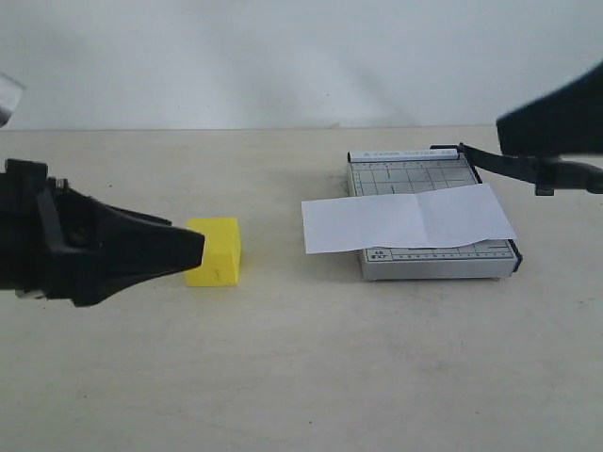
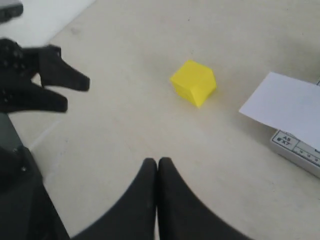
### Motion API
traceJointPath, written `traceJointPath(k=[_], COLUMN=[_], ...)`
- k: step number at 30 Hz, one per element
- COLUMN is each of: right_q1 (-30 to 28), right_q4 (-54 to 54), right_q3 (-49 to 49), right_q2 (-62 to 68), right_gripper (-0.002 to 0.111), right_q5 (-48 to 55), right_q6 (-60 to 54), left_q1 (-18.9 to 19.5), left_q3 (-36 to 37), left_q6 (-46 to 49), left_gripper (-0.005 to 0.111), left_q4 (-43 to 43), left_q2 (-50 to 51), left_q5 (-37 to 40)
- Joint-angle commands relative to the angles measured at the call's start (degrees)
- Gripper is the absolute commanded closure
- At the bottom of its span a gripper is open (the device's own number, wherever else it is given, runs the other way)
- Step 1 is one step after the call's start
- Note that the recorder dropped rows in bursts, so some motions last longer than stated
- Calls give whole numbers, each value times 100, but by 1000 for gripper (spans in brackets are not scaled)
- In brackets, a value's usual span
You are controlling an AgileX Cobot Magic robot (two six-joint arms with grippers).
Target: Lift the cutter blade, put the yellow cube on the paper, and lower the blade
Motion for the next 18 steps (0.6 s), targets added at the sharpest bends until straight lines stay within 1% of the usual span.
traceJointPath(k=[1, 4, 6, 9, 11, 13, 16, 18], right_q1=[6, 6, 6, 6, 6, 6, 6, 6], right_q4=[73, 98, 250, 1055, 1644, 1922, 1947, 2083], right_q3=[849, 1465, 1809, 2311, 2598, 2787, 2962, 3007], right_q2=[-381, -494, -494, -494, -494, -494, -494, -494], right_gripper=[109, 109, 109, 109, 109, 109, 109, 109], right_q5=[-642, -1265, -1788, -2845, -3572, -4077, -4821, -5224], right_q6=[-785, -1101, -1173, -1278, -1523, -1949, -2542, -2557], left_q1=[-47, -133, -226, -420, -540, -646, -744, -850], left_q3=[-352, -623, -745, -837, -837, -837, -837, -837], left_q6=[436, 461, 522, 763, 1192, 1595, 2175, 2485], left_gripper=[55, 55, 55, 55, 55, 55, 55, 55], left_q4=[-437, -483, -495, -606, -898, -1217, -1769, -2100], left_q2=[69, 69, 69, 69, 69, 82, 177, 320], left_q5=[107, 89, -109, -605, -936, -1241, -1406, -1429])
